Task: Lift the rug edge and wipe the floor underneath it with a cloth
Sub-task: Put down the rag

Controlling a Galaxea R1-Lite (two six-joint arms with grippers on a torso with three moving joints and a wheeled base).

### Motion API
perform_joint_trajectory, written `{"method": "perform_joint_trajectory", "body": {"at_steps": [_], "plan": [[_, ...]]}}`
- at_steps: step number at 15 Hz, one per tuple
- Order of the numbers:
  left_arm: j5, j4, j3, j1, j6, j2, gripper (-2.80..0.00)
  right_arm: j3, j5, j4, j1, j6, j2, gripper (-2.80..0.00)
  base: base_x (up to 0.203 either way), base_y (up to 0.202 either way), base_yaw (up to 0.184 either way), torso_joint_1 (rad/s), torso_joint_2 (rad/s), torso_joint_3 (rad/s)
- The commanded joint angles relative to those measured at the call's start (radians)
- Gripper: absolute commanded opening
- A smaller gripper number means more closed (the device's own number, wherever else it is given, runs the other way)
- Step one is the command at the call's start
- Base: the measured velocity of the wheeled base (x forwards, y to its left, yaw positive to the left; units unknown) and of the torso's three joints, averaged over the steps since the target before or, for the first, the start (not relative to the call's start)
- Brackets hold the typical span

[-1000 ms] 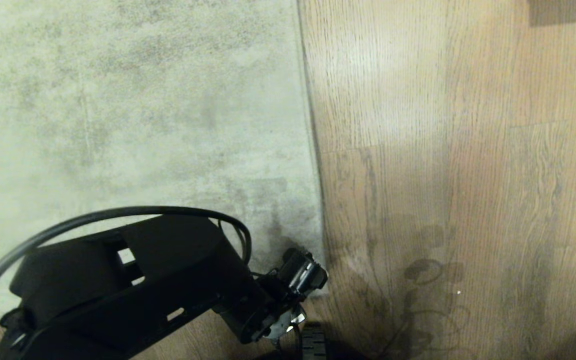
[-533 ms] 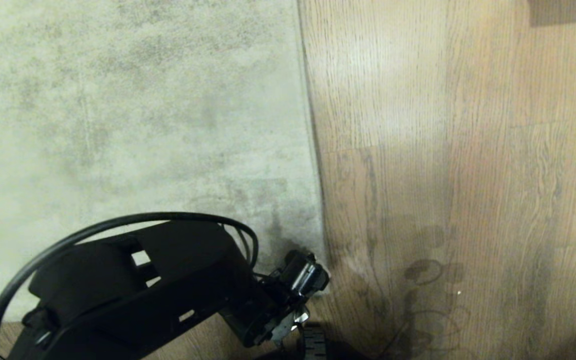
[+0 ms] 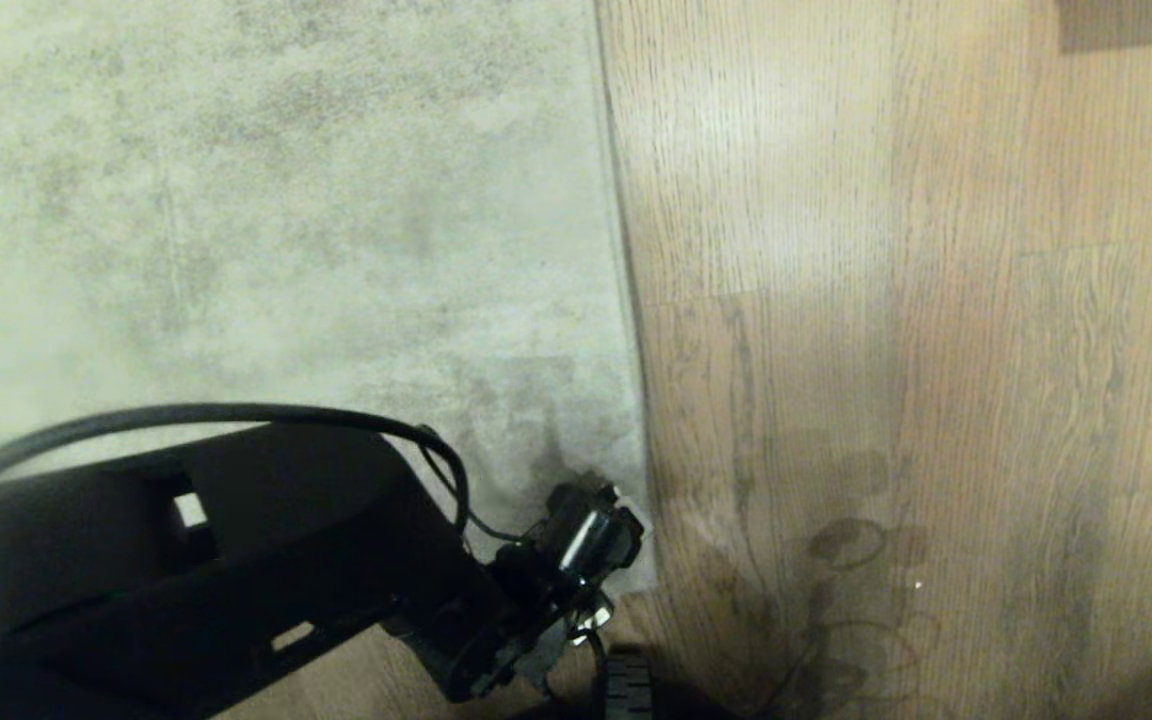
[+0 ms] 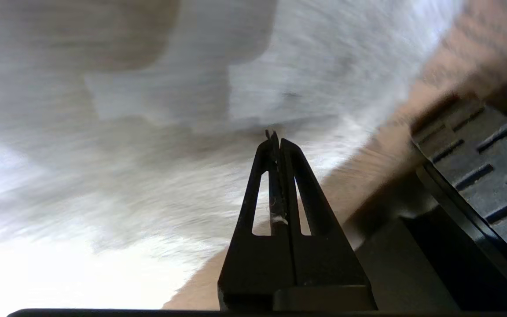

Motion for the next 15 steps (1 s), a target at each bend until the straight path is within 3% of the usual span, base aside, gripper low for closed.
{"method": "perform_joint_trajectory", "body": {"at_steps": [1,10,15], "plan": [[0.003,-0.043,0.071,0.018,0.002,-0.119,-2.80,0.000,0.000,0.000,0.001,0.000,0.002,-2.80,0.000,0.000,0.000,0.000,0.00,0.000],[-0.005,-0.293,0.432,0.177,-0.001,-0.581,-2.80,0.000,0.000,0.000,0.001,0.000,0.002,-2.80,0.000,0.000,0.000,0.000,0.00,0.000],[-0.019,-0.305,0.566,0.239,-0.004,-0.861,-2.80,0.000,0.000,0.000,0.001,0.000,0.002,-2.80,0.000,0.000,0.000,0.000,0.00,0.000]]}}
